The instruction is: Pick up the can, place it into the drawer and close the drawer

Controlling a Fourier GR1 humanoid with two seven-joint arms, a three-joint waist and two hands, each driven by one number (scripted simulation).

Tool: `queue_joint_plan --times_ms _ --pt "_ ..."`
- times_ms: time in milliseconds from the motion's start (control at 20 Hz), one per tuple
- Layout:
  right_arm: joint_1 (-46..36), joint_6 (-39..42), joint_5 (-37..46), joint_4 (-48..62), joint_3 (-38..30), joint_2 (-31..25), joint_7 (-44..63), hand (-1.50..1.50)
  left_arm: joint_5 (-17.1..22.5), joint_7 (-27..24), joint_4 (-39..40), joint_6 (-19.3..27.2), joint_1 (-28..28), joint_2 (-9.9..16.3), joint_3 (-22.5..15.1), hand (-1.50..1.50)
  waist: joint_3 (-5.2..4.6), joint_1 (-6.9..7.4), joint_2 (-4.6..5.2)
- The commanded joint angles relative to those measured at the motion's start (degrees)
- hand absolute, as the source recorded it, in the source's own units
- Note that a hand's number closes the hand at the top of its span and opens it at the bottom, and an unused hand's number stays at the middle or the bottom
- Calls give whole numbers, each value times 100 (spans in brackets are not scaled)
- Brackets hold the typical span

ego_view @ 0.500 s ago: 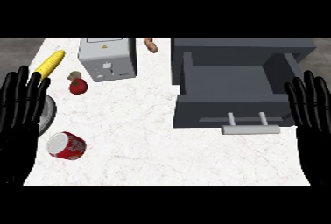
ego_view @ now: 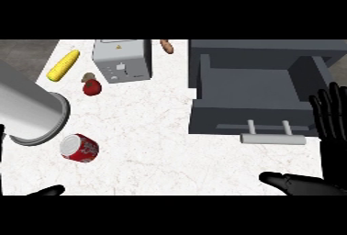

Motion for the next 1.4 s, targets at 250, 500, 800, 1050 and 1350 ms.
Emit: queue_joint_plan --times_ms 250,500,800,1050,1350 --pt "340 209 -327 208 -344 -100 187 -150 -19 1438 -763 489 467 -125 442 -150 22 -127 5" --pt "-84 91 -230 485 -505 -101 242 -150 -20 1100 -635 301 541 -208 343 -150 20 -119 8" --pt "213 146 -189 88 -466 -92 445 -150 -70 825 399 362 -11 -188 427 -150 18 -144 11" --pt "272 348 -360 330 -590 -48 54 -150 -6 345 545 644 494 -213 -23 -150 19 -121 6" --pt "243 547 -568 186 -967 -321 151 -150 -252 -174 1464 1249 321 -214 -608 -150 18 -130 8"
